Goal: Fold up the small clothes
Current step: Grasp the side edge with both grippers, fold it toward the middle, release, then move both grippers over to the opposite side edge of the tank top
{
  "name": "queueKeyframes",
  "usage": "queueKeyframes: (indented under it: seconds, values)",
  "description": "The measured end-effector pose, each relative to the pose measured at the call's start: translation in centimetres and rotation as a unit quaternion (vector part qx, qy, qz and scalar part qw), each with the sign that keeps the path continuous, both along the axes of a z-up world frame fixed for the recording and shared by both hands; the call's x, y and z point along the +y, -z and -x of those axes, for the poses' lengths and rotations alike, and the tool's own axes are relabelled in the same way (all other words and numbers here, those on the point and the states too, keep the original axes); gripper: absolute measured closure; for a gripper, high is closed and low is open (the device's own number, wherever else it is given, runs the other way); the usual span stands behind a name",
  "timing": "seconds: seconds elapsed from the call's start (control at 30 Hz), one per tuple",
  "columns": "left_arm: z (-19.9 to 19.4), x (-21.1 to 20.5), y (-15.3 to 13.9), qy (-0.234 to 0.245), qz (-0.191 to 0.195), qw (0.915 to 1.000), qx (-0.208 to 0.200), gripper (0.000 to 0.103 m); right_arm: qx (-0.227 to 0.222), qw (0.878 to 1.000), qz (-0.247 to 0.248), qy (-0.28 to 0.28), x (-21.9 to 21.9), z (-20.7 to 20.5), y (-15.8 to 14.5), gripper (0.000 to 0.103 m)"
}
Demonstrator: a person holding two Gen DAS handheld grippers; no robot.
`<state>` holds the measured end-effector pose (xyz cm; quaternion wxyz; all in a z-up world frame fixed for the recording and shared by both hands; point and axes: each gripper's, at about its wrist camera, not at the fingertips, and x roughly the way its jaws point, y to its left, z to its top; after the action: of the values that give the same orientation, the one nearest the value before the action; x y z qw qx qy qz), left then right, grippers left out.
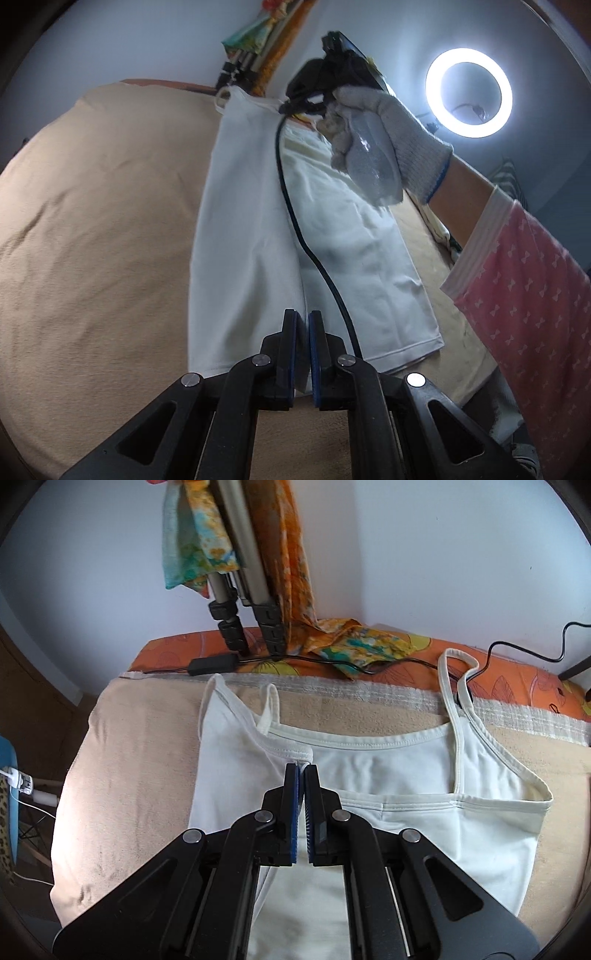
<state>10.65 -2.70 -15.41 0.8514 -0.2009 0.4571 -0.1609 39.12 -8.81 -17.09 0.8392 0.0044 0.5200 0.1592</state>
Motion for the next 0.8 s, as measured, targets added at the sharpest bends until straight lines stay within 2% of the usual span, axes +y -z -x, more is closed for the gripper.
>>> queueKeyframes:
  seconds: [0.2,0.27,0.3,0.33,0.43,0.47,0.5,0.67,0.8]
  values:
    - [-1.1,-1.7,1.3,0.014,0.027,0.9994,0.015,0.097,-0.002,1.000,0.012,-0.015,1.3,-0.5,1.3,0.099]
    - [-1.5,-2.0,1.5,0.018,0.040,0.9988,0.020,0.086,0.004,1.000,0.019,-0.019,1.7,-0.7,1.8,0.099]
    - [-1.5,-2.0,1.6,0.017,0.047,0.9985,0.023,0.074,0.004,1.000,0.023,-0.019,1.8,-0.7,1.8,0.099]
    - [-1.5,-1.9,1.6,0.017,0.054,0.9980,0.026,0.070,0.002,1.000,0.025,-0.017,1.7,-0.7,1.7,0.098]
    - [-1.3,-2.2,1.5,0.028,0.052,0.9978,0.029,0.070,-0.006,1.000,0.021,-0.014,0.9,-0.3,1.1,0.077]
    - [-1.0,-2.2,1.3,0.031,0.047,0.9980,0.027,0.070,-0.015,1.000,0.021,-0.010,0.2,0.0,0.4,0.067]
    - [-0.8,-2.2,1.3,0.033,0.046,0.9981,0.025,0.070,-0.022,1.000,0.018,-0.006,-0.4,0.3,-0.2,0.065]
    - [0.6,-1.7,0.3,0.037,0.036,0.9986,0.010,0.070,-0.041,0.999,-0.017,0.016,-4.6,2.1,-4.0,0.065]
    - [2.0,-1.6,-1.2,0.034,-0.003,0.9991,-0.026,0.070,-0.063,0.997,-0.033,0.029,-7.8,4.3,-6.8,0.065]
